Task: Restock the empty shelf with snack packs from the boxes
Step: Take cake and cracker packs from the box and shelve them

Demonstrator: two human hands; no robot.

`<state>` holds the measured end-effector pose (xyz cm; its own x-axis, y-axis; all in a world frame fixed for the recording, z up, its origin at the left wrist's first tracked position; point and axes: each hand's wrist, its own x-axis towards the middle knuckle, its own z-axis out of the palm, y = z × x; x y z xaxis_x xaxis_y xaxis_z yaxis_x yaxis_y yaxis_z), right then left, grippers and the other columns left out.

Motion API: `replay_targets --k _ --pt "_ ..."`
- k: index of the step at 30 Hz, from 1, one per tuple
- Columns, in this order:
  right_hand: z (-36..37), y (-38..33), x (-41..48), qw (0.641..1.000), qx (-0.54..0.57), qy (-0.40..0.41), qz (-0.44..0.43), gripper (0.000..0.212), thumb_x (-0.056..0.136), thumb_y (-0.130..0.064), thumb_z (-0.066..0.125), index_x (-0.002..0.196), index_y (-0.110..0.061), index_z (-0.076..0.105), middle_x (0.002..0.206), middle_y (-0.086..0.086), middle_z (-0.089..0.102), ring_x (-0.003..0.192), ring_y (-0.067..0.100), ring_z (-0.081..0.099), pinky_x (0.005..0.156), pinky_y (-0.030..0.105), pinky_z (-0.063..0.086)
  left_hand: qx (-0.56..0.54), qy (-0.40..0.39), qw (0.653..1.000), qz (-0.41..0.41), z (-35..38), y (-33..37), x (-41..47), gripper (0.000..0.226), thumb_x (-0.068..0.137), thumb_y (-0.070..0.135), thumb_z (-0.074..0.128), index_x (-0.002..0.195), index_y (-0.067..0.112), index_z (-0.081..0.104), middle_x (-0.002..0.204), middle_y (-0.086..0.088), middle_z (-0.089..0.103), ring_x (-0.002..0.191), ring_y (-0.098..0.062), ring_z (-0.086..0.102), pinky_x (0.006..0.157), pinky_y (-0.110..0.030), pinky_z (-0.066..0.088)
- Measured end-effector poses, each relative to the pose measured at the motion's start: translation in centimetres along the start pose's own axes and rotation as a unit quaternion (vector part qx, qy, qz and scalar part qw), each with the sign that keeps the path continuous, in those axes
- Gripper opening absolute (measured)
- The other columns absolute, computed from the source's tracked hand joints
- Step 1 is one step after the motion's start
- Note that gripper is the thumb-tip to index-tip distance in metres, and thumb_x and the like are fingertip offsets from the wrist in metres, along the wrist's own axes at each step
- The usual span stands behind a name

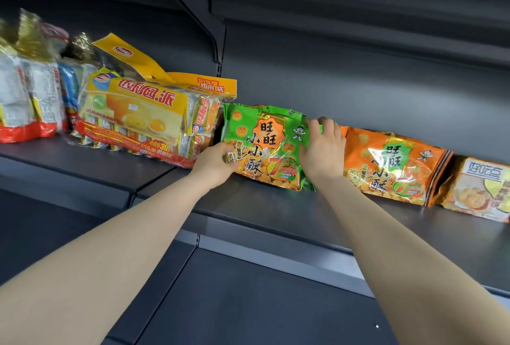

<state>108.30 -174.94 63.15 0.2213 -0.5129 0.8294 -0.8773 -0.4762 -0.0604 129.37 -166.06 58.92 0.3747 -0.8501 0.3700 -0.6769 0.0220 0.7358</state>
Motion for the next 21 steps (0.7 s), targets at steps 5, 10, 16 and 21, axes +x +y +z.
replay_targets --k 5,10,16,21 --pt "-1.5 -1.9 -2.3 0.999 -0.002 -0.022 -0.036 0.047 0.076 -0.007 0.073 0.121 -0.007 0.062 0.121 0.019 0.059 0.112 0.042 0.055 0.090 0.051 0.048 0.019 0.022 0.999 0.046 -1.9 0.5 -2.1 0.040 0.095 0.023 0.064 0.133 0.018 0.057 0.137 -0.001 0.058 0.123 -0.021 0.055 0.103 -0.040 0.045" --pt "-3.6 -5.5 -5.9 0.998 0.002 -0.020 -0.063 0.041 0.077 -0.008 0.072 0.117 -0.008 0.065 0.110 0.015 0.065 0.098 0.040 0.060 0.078 0.046 0.048 0.039 0.048 0.993 0.101 -4.9 0.2 -5.5 0.033 0.094 0.021 0.063 0.127 0.020 0.062 0.129 0.002 0.064 0.115 -0.017 0.059 0.097 -0.034 0.047" --pt "-6.4 -10.4 -12.3 0.997 0.003 -0.018 -0.078 0.033 0.079 -0.008 0.070 0.111 -0.009 0.066 0.099 0.012 0.067 0.091 0.039 0.062 0.072 0.042 0.046 0.054 0.044 0.990 0.120 -8.7 -2.6 -11.7 0.030 0.094 0.023 0.062 0.124 0.026 0.064 0.121 0.007 0.065 0.103 -0.012 0.061 0.086 -0.029 0.045" --pt "-8.3 -15.1 -18.4 0.997 0.011 0.003 -0.078 0.033 0.076 -0.003 0.068 0.108 -0.008 0.068 0.092 0.012 0.068 0.082 0.037 0.062 0.068 0.039 0.046 0.066 0.024 0.989 0.128 -11.4 -6.5 -18.3 0.029 0.094 0.021 0.061 0.122 0.026 0.063 0.120 0.007 0.064 0.100 -0.012 0.062 0.088 -0.032 0.047"
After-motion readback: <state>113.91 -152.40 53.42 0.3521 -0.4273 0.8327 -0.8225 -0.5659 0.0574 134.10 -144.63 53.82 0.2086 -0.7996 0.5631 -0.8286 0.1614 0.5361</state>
